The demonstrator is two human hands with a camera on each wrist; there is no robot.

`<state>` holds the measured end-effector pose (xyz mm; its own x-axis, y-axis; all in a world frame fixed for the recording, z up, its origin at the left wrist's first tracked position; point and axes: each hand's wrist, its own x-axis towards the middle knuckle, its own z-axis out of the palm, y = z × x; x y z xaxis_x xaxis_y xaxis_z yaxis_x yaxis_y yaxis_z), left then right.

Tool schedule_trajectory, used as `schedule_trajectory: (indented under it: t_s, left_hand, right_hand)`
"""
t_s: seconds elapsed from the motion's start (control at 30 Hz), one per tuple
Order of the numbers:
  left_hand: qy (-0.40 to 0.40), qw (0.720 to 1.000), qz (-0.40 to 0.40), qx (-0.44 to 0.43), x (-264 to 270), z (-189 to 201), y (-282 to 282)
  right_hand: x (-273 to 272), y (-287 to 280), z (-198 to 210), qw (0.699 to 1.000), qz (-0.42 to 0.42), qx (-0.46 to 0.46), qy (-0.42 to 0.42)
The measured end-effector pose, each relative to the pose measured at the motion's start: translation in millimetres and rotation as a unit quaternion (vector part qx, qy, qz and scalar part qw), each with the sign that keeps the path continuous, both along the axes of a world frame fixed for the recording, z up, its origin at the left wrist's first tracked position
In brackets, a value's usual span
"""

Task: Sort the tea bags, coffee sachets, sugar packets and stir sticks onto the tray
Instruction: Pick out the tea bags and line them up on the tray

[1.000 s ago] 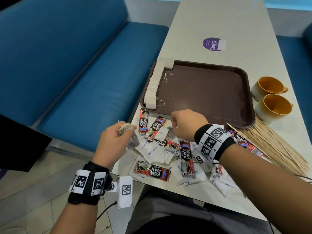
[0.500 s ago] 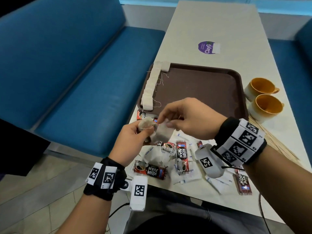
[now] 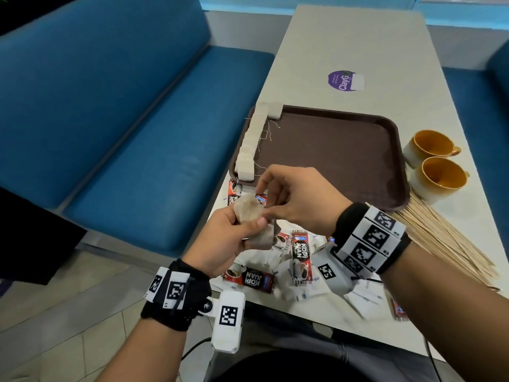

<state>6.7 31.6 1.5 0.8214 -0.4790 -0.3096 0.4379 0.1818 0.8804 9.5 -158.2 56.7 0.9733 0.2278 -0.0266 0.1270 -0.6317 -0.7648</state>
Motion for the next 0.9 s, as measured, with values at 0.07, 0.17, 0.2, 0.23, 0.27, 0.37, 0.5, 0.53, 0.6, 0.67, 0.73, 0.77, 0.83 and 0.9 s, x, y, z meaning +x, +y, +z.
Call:
schedule_trajectory:
  t_s: [0.07, 0.17, 0.2, 0.23, 0.27, 0.37, 0.5, 0.53, 0.6, 0.67, 0.73, 0.77, 0.83, 0.9]
  left_hand:
    - [-0.017, 1.0, 0.0, 0.024, 2.6, -8.3, 12.8]
    - [-0.086, 0.985, 0.014, 0.149, 10.3, -21.1, 42.4]
    - [-0.109, 0.973, 0.023, 0.204, 12.7, -24.4, 52.2]
    - [-0.122, 0.959, 0.037, 0.252, 14.7, -26.0, 60.9]
    - [-0.126, 0.949, 0.047, 0.285, 16.0, -25.9, 67.7]
    - [-0.134, 0.935, 0.02, 0.327, 17.0, -19.2, 74.7]
    - [-0.179, 0.917, -0.088, 0.345, 19.7, -13.5, 63.1]
    - [-0.199, 0.898, -0.127, 0.372, 20.5, -13.1, 58.4]
    - [-0.219, 0.869, -0.168, 0.41, 19.8, -13.8, 51.5]
    - [-0.204, 0.878, -0.168, 0.399, 17.4, -13.7, 48.1]
    - [-0.2, 0.888, -0.165, 0.381, 12.3, -12.3, 47.3]
    - [-0.207, 0.883, -0.174, 0.383, 9.8, -11.2, 47.0]
    - [-0.212, 0.878, -0.19, 0.386, 6.0, -10.1, 47.3]
    - [-0.211, 0.883, -0.188, 0.375, 4.5, -10.5, 48.1]
  right_hand:
    - [4.4, -0.3, -2.6, 1.0, -0.013, 0.003, -0.001]
    - [14.0, -7.1, -10.5, 0.998, -0.036, -0.058, -0.017]
    - [17.3, -9.7, -14.6, 0.994, -0.033, -0.1, -0.014]
    - [20.1, -10.8, -19.6, 0.989, -0.022, -0.145, -0.007]
    - [22.0, -10.3, -24.8, 0.983, -0.004, -0.185, 0.0]
    - [19.0, 0.0, -41.3, 0.964, 0.079, -0.254, 0.016]
    - [8.8, 16.2, -59.4, 0.933, 0.196, -0.301, 0.028]
    - [7.2, 16.0, -61.9, 0.93, 0.201, -0.305, 0.036]
    - [5.0, 11.2, -63.1, 0.932, 0.191, -0.303, 0.051]
    - [3.7, 2.5, -59.9, 0.933, 0.169, -0.31, 0.073]
    - [2.2, -7.8, -55.7, 0.932, 0.14, -0.323, 0.09]
    - [1.3, -12.1, -54.2, 0.931, 0.124, -0.331, 0.095]
    - [-0.8, -18.1, -53.1, 0.93, 0.098, -0.341, 0.093]
    - [-3.7, -19.6, -52.7, 0.935, 0.092, -0.332, 0.08]
